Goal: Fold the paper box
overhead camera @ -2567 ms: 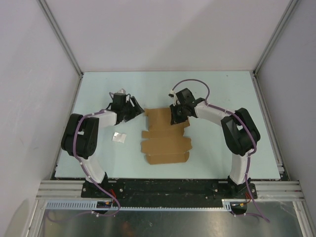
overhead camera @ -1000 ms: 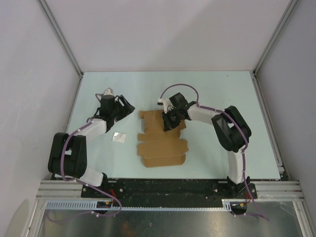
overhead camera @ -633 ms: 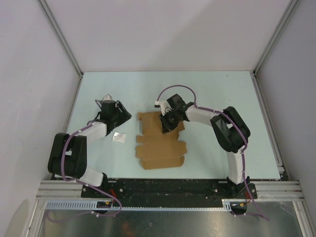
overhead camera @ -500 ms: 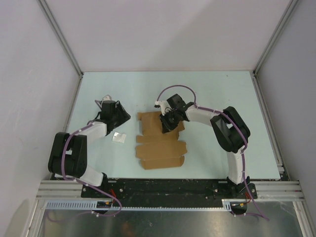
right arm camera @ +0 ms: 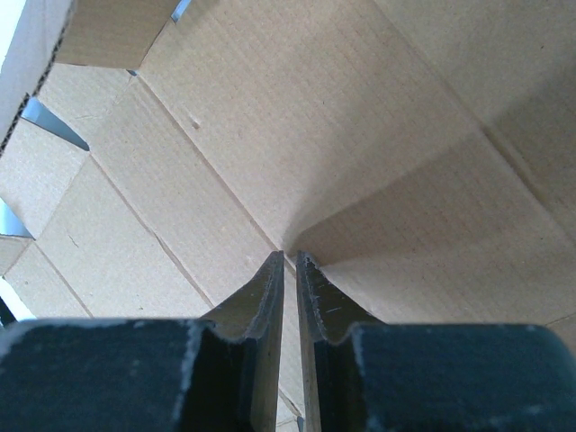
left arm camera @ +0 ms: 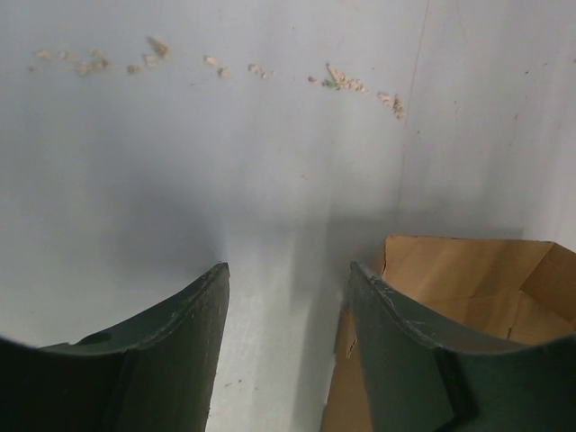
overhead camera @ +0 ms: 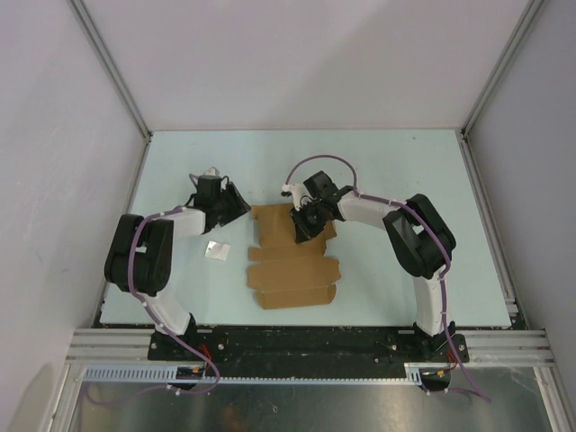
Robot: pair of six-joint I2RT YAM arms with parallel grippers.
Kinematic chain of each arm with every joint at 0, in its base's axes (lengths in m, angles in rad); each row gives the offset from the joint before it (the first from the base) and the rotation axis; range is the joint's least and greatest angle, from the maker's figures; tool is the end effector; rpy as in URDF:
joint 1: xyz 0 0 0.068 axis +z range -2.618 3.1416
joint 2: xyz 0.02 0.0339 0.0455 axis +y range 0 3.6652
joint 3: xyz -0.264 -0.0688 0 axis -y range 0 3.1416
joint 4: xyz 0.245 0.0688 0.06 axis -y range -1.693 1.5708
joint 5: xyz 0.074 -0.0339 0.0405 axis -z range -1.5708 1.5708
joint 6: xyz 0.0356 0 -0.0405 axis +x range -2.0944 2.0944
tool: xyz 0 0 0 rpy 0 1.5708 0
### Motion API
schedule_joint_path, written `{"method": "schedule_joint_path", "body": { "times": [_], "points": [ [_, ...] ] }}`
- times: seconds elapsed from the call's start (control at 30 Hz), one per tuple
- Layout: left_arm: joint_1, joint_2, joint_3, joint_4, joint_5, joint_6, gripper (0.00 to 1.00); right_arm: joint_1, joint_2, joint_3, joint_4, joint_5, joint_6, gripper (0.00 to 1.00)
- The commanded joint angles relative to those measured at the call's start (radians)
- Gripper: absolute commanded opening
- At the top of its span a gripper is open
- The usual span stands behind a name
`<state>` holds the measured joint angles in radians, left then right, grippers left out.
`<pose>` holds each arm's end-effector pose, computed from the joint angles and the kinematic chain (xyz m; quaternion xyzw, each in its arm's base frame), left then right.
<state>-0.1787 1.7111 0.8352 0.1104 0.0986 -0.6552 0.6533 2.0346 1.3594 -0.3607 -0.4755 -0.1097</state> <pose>0.3328 -0.0637 0.1493 -0.1981 0.8975 -0.2000 0.3395 0.3242 0.2686 0.1524 -0.4067 0.8468 0.2878 0.1864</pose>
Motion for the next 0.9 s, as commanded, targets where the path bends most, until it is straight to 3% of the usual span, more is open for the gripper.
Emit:
{"method": "schedule_joint_path", "body": {
  "times": [0.0,0.87],
  "points": [
    [-0.007,0.025,0.039,0.046,0.061,0.003,0.61,0.025,0.045,-0.003,-0.08,0.014,-0.018,0.15],
    [-0.105,0.11,0.111,0.097,0.138,0.006,0.61,0.026,0.052,-0.003,-0.075,0.014,-0.016,0.15]
  ]
}}
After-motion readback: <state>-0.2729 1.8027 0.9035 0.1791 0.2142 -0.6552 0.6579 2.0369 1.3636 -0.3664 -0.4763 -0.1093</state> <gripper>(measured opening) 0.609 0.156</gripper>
